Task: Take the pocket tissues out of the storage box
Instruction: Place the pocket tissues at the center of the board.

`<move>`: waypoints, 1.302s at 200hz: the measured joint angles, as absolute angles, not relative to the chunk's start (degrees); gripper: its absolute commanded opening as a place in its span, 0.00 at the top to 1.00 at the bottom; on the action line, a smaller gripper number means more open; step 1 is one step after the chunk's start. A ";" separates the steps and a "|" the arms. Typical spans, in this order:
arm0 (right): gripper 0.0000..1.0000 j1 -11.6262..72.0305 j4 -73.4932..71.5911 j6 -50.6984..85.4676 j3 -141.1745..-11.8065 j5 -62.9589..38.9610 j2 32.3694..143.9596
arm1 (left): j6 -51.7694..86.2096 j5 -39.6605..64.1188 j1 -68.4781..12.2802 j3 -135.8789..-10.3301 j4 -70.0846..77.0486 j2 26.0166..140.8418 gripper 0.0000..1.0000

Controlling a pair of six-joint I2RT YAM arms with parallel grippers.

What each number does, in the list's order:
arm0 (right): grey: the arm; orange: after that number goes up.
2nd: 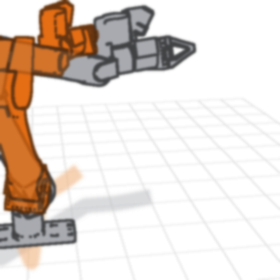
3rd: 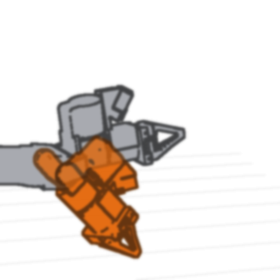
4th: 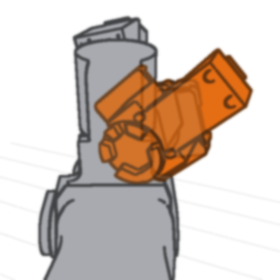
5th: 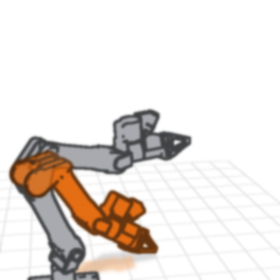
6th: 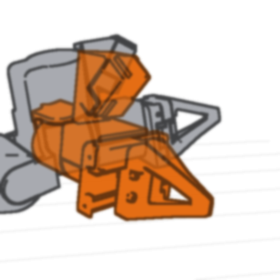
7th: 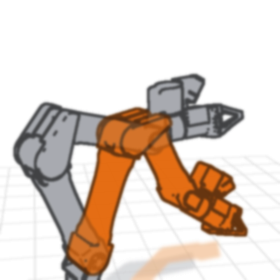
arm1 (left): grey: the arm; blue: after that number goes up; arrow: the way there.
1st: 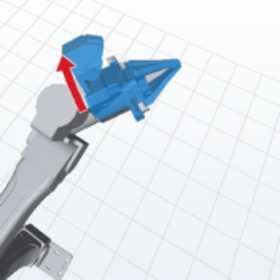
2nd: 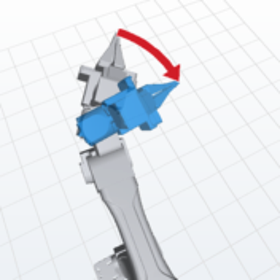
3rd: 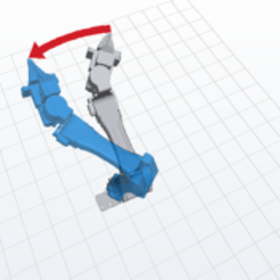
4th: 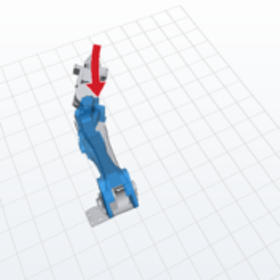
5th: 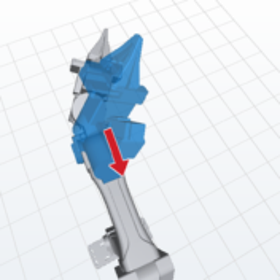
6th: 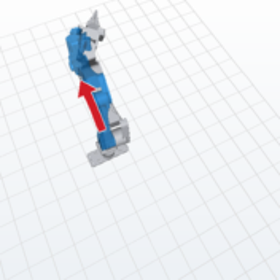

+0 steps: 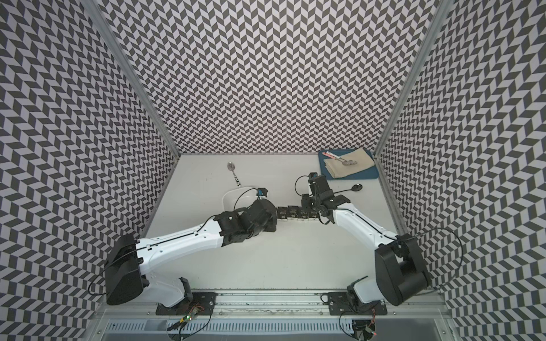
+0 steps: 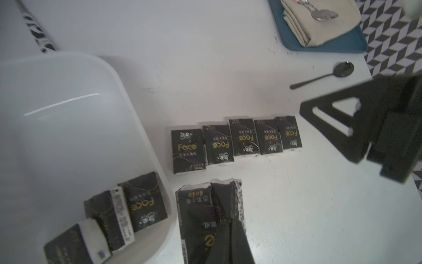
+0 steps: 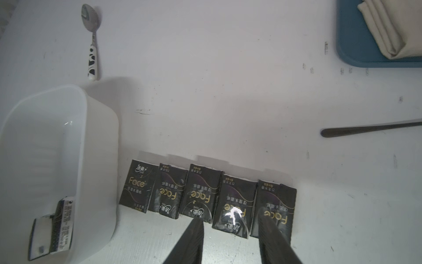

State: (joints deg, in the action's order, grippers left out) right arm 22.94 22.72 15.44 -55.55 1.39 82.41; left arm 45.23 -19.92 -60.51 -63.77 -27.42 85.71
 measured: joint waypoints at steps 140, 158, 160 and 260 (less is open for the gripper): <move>0.55 19.35 25.32 15.49 -49.36 -2.35 75.77 | 50.19 -16.21 -64.42 -59.59 -20.91 96.88 0.71; 0.55 19.73 25.28 15.55 -48.56 -3.84 75.20 | 49.56 -16.08 -62.74 -59.59 -21.10 94.39 0.70; 0.55 19.79 25.30 15.57 -48.47 -4.01 75.07 | 49.52 -16.08 -62.50 -59.59 -21.15 93.97 0.70; 0.52 36.01 22.44 28.14 -34.41 -10.20 63.66 | 46.13 -16.88 -48.71 -54.22 -23.18 74.43 0.67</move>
State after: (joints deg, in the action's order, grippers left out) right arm 36.01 22.44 28.14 -34.41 -10.20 63.66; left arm 46.13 -16.88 -48.71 -54.22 -23.18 74.43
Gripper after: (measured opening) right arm 0.475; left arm 0.326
